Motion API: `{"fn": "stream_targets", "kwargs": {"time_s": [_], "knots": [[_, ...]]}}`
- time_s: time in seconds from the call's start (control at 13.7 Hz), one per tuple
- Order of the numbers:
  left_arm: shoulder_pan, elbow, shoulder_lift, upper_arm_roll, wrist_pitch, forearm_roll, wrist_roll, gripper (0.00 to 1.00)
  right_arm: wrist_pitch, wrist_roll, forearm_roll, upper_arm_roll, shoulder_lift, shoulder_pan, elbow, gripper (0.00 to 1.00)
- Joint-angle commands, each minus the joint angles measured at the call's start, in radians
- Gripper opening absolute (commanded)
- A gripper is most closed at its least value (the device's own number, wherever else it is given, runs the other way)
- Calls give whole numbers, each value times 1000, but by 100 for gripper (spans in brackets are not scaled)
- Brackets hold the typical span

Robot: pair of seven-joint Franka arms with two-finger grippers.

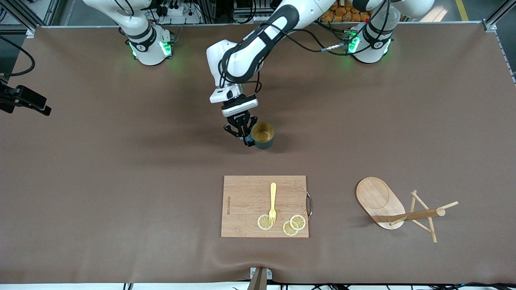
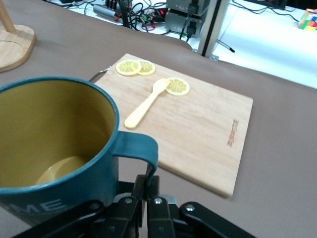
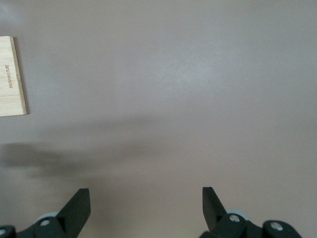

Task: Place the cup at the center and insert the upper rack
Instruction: 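Lift the mug with the left gripper toward the wooden mug stand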

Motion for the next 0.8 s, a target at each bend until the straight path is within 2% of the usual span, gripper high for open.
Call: {"fn": "stream_targets", "kwargs": {"time_s": [0.0, 0.36, 0.73], "knots": [[47, 8, -78, -2, -8, -105, 109, 0, -12, -10, 19, 2, 4, -8, 13, 100], [152, 31, -157, -10, 3, -275, 211, 0, -12, -10, 19, 2, 4, -8, 13, 100], [211, 31, -192, -13, 4, -359, 238, 0, -12, -10, 19, 2, 4, -9, 13, 100]]}}
